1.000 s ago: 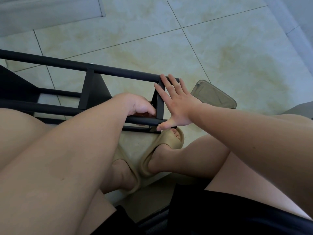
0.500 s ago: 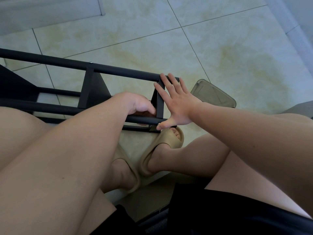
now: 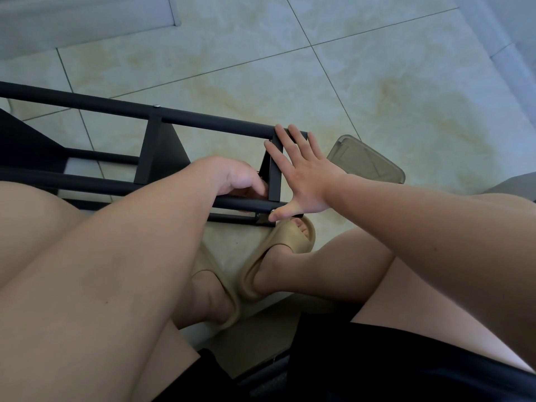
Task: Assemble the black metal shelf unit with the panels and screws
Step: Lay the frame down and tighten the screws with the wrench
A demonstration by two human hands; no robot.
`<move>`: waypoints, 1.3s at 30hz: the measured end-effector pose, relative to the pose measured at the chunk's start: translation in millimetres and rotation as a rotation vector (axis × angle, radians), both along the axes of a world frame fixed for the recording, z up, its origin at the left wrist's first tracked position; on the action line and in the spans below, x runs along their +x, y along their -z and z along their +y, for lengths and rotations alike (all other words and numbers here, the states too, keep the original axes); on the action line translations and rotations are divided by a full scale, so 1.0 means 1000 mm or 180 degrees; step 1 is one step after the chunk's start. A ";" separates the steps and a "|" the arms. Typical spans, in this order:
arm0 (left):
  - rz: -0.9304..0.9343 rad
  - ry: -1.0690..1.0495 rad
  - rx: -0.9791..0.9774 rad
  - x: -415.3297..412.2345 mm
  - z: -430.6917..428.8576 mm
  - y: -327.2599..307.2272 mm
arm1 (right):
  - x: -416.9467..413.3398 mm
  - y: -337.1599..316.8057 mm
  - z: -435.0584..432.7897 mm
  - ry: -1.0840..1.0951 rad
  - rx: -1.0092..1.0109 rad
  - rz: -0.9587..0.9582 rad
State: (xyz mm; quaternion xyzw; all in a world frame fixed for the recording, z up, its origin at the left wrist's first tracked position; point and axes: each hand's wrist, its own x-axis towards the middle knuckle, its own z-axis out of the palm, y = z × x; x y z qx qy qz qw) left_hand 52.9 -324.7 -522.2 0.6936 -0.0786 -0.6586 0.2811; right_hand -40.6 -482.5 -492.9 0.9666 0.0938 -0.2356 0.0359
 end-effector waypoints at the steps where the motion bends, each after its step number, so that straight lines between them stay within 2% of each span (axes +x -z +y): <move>1: 0.0068 -0.0012 -0.0015 0.000 0.000 0.000 | 0.000 0.000 0.000 0.0002 -0.0003 -0.0001; 10: -0.0111 0.0000 0.0081 -0.003 -0.003 -0.002 | 0.000 0.001 0.000 0.0006 0.0020 -0.0019; 16: 0.0099 -0.0077 -0.0005 -0.002 0.000 -0.002 | 0.000 0.002 -0.001 0.0002 0.0028 -0.0030; 25: -0.0177 0.0009 0.0101 -0.002 -0.001 -0.003 | 0.000 0.000 -0.001 0.0014 0.0020 -0.0013; 31: 0.0029 -0.0088 0.0093 -0.002 0.000 -0.004 | -0.001 0.001 0.000 0.0014 0.0026 -0.0010; 35: -0.0220 -0.0019 0.0121 -0.003 -0.001 0.000 | -0.001 0.000 0.000 0.0015 0.0014 -0.0012; 39: -0.0172 0.0054 0.0116 -0.002 0.000 -0.003 | 0.000 0.000 0.000 0.0011 0.0014 -0.0014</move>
